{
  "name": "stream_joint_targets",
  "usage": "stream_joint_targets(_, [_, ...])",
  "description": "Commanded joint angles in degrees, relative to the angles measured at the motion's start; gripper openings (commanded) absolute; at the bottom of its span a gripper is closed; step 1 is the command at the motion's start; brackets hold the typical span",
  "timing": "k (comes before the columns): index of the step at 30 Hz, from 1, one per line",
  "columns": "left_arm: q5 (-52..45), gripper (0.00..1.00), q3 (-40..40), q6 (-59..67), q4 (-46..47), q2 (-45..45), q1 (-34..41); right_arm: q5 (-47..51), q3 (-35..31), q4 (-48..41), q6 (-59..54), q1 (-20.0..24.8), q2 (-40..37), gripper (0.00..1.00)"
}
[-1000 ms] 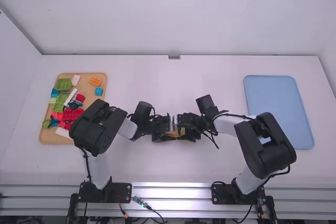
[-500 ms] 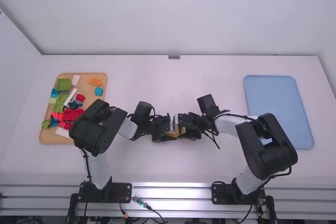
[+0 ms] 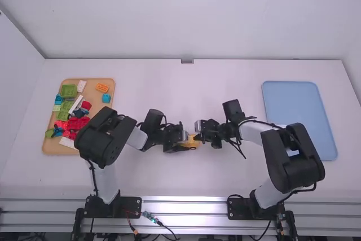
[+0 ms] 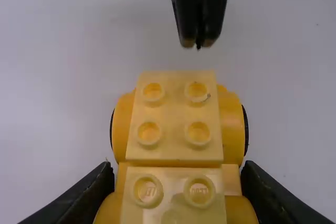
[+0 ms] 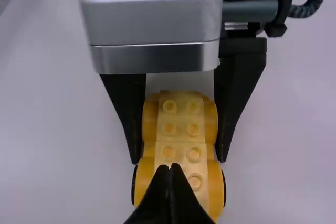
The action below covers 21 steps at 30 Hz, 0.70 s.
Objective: Assemble lego blocks to make yellow taxi
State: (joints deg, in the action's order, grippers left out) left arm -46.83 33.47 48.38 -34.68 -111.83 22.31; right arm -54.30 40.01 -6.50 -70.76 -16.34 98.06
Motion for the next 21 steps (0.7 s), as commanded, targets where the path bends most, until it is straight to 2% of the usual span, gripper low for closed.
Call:
stream_joint_targets(1, [0.81, 0.41, -0.92, -0.33, 0.00, -0.56, 0.28, -3.93, 0.42, 0.04, -2.67, 0.33, -0.77, 0.00])
stream_joint_targets(13, [0.81, 0.40, -0.92, -1.03, -0.31, -0.56, 0.33, 1.01, 0.42, 5.79, 1.66, -3.96, 1.29, 0.00])
stream_joint_targets(21, [1.03, 0.39, -0.92, -1.03, -0.11, -0.56, 0.31, -0.07, 0.42, 6.51, 2.40, -2.43, 7.30, 0.00])
